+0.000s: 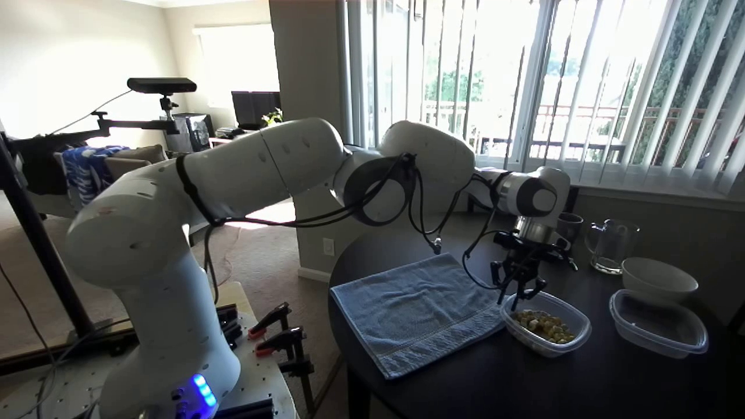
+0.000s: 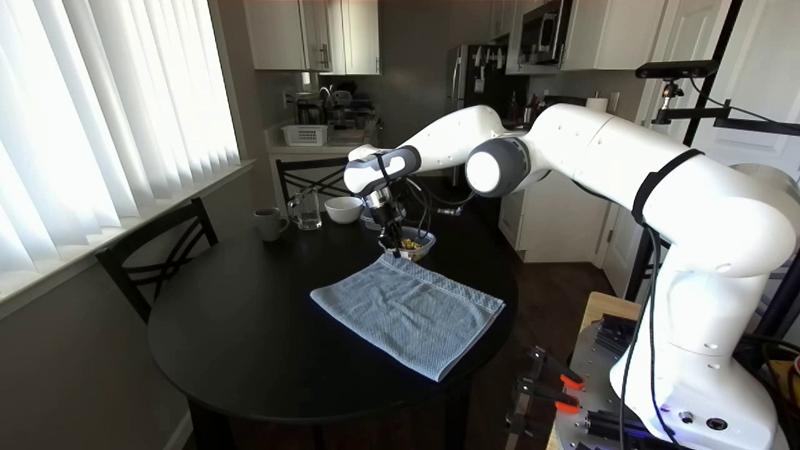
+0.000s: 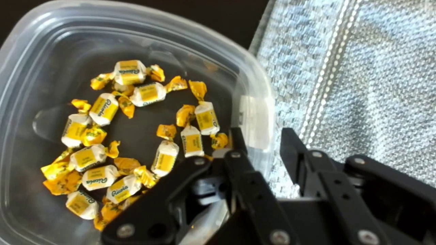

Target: Pour the contents from the bowl onto the blue towel

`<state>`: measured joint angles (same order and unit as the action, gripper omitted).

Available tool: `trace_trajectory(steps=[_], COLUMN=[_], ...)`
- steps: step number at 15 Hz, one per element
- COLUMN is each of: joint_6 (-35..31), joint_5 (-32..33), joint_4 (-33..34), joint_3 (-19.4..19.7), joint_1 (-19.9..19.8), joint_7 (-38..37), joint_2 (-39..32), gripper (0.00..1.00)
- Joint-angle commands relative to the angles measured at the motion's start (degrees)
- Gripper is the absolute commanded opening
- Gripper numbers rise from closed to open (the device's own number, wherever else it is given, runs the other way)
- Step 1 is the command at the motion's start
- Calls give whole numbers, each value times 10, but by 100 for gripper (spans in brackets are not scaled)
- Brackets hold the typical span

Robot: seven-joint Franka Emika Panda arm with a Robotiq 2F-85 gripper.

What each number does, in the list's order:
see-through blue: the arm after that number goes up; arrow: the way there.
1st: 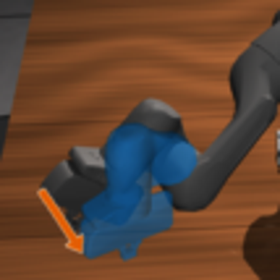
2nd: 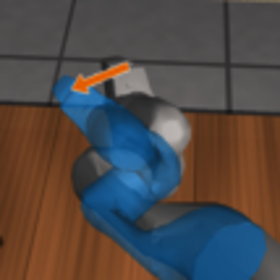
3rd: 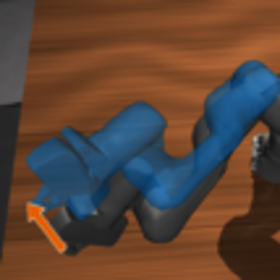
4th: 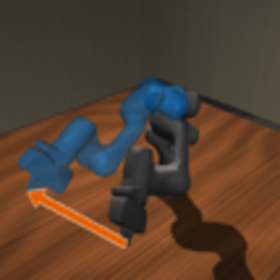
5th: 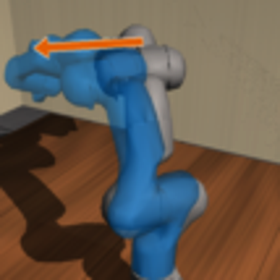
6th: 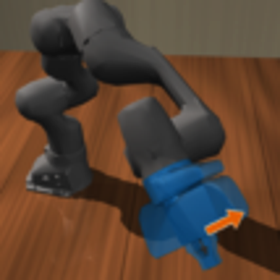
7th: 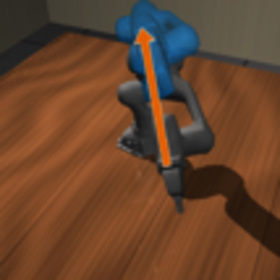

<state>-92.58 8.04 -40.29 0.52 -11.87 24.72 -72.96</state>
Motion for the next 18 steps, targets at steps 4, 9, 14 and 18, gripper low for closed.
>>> trace_trajectory(steps=[4, 9, 14, 18], joint_6=[13, -17, -16, 4], joint_5=[-6, -2, 15, 47], joint_4=[30, 51, 78, 64], joint_3=[-3, 17, 47, 87], joint_1=[-7, -14, -8, 19], joint_7=[-2, -36, -101, -187], joint_2=[-7, 13, 6, 7], gripper=[3, 1, 2, 2])
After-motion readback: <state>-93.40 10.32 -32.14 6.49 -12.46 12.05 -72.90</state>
